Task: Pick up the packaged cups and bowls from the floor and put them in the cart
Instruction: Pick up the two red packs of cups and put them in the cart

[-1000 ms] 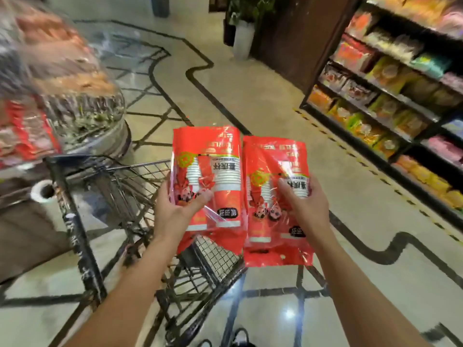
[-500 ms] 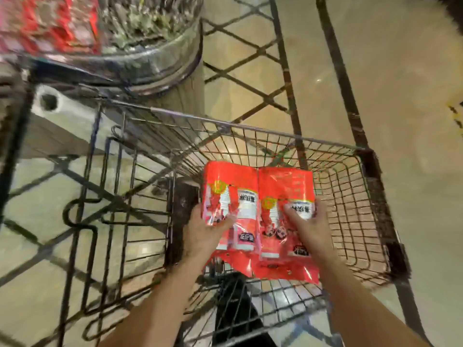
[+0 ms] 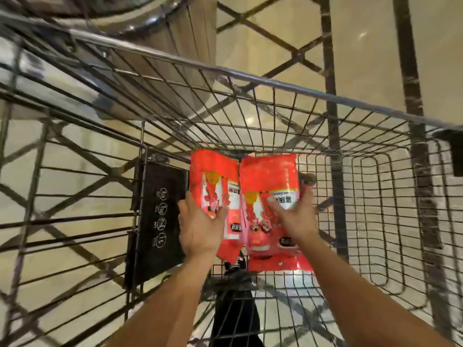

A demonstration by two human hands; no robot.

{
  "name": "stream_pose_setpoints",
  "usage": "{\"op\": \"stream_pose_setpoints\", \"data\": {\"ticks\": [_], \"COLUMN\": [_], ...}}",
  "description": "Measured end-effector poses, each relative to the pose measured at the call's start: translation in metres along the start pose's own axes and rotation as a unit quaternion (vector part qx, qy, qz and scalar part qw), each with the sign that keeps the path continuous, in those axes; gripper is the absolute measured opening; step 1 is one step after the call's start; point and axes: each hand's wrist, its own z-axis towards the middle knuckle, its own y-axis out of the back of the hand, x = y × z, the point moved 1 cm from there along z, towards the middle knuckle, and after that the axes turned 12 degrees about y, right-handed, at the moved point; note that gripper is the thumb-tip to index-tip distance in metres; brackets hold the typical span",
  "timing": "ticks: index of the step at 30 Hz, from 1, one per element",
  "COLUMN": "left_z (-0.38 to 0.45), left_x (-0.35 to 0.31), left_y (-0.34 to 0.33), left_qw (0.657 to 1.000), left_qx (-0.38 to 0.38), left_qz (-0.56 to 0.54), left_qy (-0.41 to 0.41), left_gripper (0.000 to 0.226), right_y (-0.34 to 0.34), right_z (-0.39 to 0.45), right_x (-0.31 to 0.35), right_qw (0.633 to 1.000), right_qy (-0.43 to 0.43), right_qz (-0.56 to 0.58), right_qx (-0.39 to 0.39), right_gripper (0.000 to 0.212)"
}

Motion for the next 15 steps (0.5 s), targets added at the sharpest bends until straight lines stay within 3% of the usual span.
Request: {"op": "stream_pose_setpoints", "data": {"ticks": [5, 7, 11, 13, 15], "left_z": [-0.001, -0.008, -0.028, -0.037, -0.046], "left_x": [0.008, 0.010, 0.010, 0.007, 0.004], "left_y": [0.005, 0.014, 0.048, 0.081, 0.124], "left_qw": [0.998, 0.994, 0.983, 0.970, 0.951], "left_qx": [0.016, 0.026, 0.035, 0.017, -0.016], "left_qz": [0.064, 0.097, 0.129, 0.150, 0.178], "left_qy": [-0.016, -0.035, -0.124, -0.191, -0.254], "left_gripper": [0.068, 0.064, 0.065, 0.069, 0.070], "right_y": [-0.021, -0.021, -0.007, 0.000, 0.006], "right_z": [0.004, 0.002, -0.018, -0.037, -0.063], "right_x": [0.010, 0.020, 0.051, 0.074, 0.112], "right_qw": [0.995, 0.990, 0.983, 0.979, 0.969], "right_qy": [-0.012, -0.001, 0.060, 0.097, 0.146], "right_qz": [-0.062, -0.109, -0.150, -0.163, -0.187], "right_qx": [0.073, 0.089, 0.086, 0.076, 0.065], "right_gripper": [0.060, 0.053, 0.066, 0.080, 0.080]}}
